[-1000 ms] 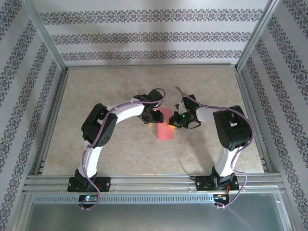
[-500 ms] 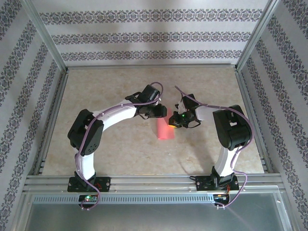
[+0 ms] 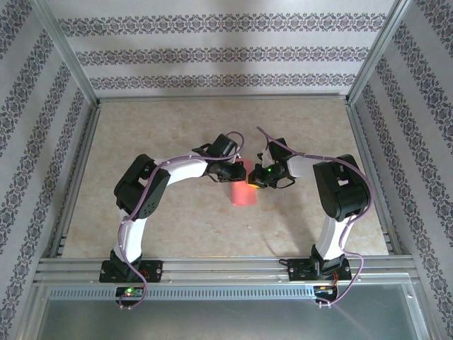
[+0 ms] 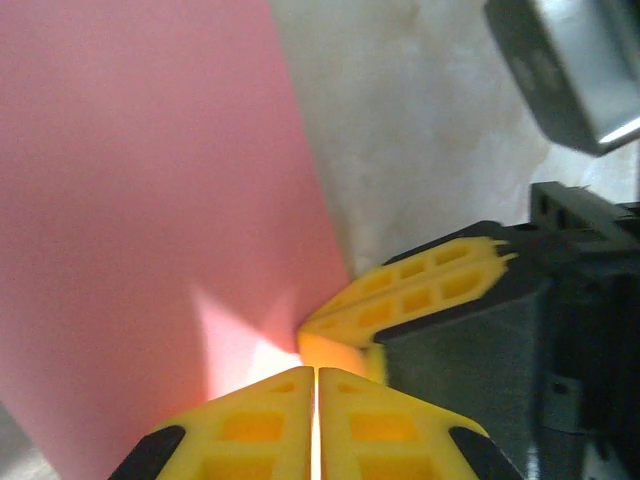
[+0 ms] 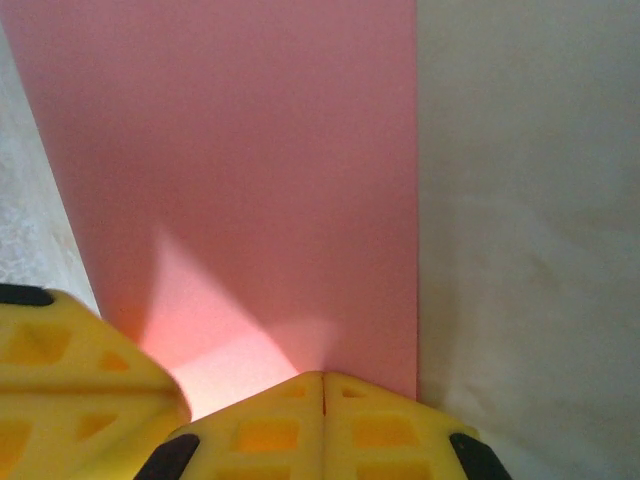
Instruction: Fold a paper plane with a square sheet of paper (fold left side to right side)
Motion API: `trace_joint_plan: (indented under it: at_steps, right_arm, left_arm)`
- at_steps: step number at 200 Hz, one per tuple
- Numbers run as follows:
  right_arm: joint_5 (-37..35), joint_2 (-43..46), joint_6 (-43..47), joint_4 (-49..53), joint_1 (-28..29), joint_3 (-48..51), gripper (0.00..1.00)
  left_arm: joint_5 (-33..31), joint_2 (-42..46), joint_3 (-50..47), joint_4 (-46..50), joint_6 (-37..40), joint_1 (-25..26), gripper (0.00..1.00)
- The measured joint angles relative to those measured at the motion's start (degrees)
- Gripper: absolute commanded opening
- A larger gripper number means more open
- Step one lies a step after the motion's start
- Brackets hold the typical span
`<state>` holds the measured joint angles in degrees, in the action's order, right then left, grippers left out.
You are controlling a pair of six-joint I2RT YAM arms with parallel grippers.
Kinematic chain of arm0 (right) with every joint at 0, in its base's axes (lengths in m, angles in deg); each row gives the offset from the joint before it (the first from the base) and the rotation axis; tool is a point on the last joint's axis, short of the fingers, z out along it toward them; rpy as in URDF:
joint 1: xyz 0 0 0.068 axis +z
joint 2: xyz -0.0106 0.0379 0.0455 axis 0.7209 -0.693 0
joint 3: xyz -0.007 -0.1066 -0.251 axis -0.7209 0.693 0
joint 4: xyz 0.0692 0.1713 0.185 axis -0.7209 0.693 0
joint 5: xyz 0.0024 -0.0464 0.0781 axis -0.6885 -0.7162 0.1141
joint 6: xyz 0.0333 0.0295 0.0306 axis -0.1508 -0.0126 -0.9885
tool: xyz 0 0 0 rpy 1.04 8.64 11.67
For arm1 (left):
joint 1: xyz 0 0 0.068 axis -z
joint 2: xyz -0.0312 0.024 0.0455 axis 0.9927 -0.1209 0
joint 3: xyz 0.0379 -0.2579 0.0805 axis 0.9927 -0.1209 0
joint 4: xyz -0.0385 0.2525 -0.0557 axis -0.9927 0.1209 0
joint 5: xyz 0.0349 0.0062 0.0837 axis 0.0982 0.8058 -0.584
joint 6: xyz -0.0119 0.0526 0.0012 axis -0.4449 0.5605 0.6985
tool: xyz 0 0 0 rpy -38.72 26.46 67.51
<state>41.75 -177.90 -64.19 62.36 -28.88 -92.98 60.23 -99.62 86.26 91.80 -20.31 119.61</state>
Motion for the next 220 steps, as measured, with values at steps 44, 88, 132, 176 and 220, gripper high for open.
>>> trace_joint_plan:
  at_steps: [44, 88, 132, 176, 220]
  right_arm:
    - [-0.7, 0.0, 0.0, 0.6, 0.3, -0.3, 0.0]
    - [-1.1, 0.0, 0.4, 1.1, 0.3, -0.6, 0.0]
    - [-1.2, 0.0, 0.8, 1.2, 0.3, -0.6, 0.0]
    - [-1.4, 0.0, 1.5, 1.2, 0.3, -0.6, 0.0]
    - [-1.5, 0.0, 1.5, 1.2, 0.5, -0.6, 0.0]
  left_arm:
    - [0.3, -0.6, -2.4, -1.4, 0.0, -1.0, 0.1]
    - [1.0, -1.1, -4.3, -3.5, 0.3, -1.9, 0.1]
    - [1.7, -0.8, -5.7, -5.5, 0.9, -2.3, 0.1]
    - [1.7, 0.7, -8.0, -6.2, 2.1, -3.2, 0.1]
    - [1.6, 3.1, -11.1, -6.1, 3.3, -5.4, 0.1]
